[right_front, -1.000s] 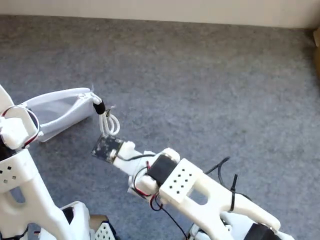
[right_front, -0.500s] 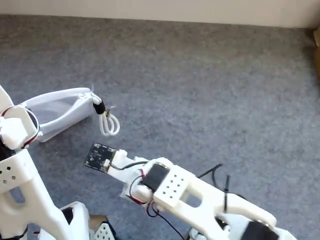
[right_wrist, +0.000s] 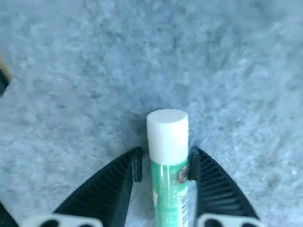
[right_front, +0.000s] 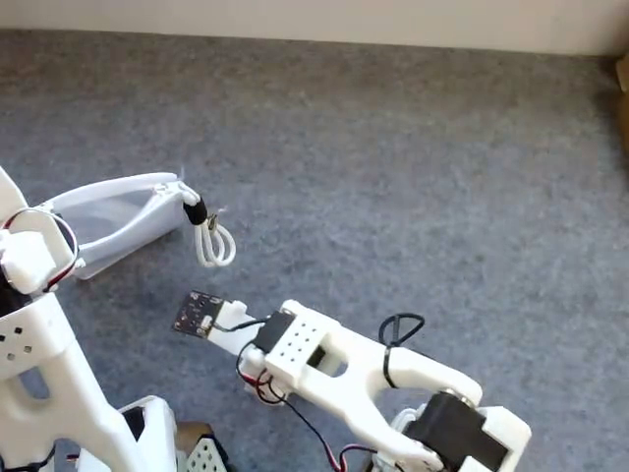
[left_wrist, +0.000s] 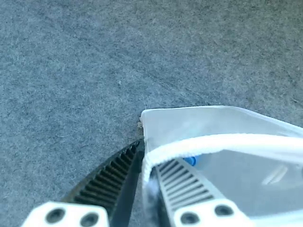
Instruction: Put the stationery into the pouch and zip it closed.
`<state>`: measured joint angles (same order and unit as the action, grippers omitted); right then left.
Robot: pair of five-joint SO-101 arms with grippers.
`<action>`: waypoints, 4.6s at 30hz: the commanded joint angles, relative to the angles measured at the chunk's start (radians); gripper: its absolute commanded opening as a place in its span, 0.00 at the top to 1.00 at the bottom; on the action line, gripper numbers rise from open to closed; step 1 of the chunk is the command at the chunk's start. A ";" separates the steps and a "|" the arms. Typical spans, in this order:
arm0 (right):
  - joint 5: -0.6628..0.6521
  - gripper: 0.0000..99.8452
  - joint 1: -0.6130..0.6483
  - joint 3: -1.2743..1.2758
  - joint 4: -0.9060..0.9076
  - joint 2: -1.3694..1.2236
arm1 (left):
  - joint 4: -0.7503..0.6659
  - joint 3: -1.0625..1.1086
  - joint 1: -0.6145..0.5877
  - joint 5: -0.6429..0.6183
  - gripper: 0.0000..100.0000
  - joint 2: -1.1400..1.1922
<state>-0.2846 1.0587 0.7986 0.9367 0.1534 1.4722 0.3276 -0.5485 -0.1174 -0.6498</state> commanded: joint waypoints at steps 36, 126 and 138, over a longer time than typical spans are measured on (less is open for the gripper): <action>0.078 1.00 -0.125 -0.081 -0.048 0.205 | -0.011 0.041 0.024 0.005 0.99 0.001; 0.522 1.00 -0.090 -0.354 -0.854 0.871 | -0.012 0.041 0.024 0.006 0.99 0.001; 0.522 1.00 -0.033 -0.354 -0.854 0.817 | -0.012 0.042 0.025 0.005 0.99 0.001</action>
<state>0.2340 1.0035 0.5086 0.1112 1.0173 1.4676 0.3414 -0.5485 -0.1174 -0.6513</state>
